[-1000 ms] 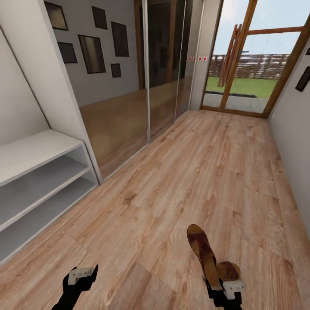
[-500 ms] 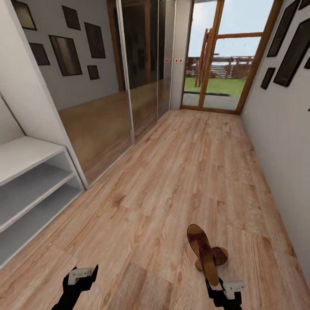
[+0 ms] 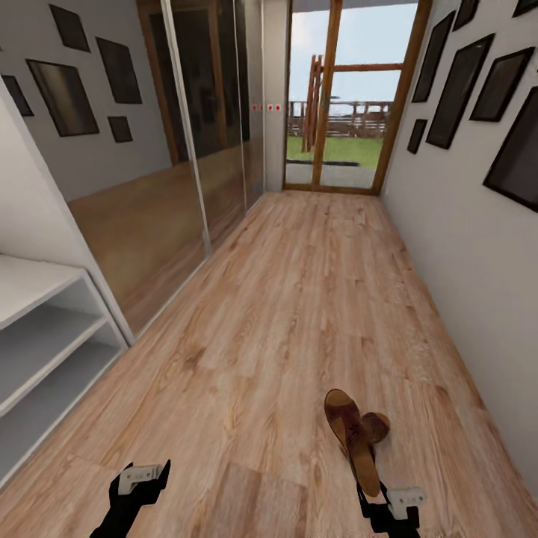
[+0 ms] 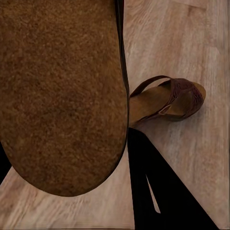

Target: Pick up the two gym shoes and the two sandals from the corridor floor and place them onto the hallstand (shoe rack) in the corridor, making sure they are on the rack and not on the floor. Arrange them so the two gym shoes are next to each other and the two sandals are next to each other.

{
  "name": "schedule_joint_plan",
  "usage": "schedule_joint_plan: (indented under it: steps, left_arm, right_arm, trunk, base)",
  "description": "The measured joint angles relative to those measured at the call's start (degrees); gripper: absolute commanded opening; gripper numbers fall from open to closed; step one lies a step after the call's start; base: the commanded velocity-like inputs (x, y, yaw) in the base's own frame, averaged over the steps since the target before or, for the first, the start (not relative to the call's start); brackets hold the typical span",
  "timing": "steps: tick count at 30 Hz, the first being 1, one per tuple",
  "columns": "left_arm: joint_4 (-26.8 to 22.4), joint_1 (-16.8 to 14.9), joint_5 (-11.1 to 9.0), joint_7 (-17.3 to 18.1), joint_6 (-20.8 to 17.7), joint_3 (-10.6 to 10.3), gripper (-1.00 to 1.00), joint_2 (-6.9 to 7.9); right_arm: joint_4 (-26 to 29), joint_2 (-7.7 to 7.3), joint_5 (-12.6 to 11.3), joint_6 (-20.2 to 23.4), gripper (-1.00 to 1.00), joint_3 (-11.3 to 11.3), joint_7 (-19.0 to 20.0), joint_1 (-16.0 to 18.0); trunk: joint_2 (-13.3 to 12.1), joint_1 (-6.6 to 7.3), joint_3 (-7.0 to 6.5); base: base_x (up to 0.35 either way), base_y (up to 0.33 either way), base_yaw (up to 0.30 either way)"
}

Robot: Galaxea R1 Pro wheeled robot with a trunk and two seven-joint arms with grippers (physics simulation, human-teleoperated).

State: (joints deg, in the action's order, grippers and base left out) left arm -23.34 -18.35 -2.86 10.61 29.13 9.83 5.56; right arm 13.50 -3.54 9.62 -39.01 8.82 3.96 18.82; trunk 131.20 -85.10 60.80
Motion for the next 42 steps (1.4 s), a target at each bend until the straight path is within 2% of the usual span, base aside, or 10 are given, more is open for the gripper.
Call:
schedule_joint_plan:
  steps: [42]
  left_arm:
    - [0.0, 0.0, -0.3, 0.0, 0.0, 0.0, 1.0, 0.0]
  right_arm:
    - [0.0, 0.17, 0.0, 0.0, -1.0, -0.1, 0.1, 0.0]
  trunk:
    - [0.0, 0.0, -0.07]
  base:
    - [0.002, 0.025, -0.299]
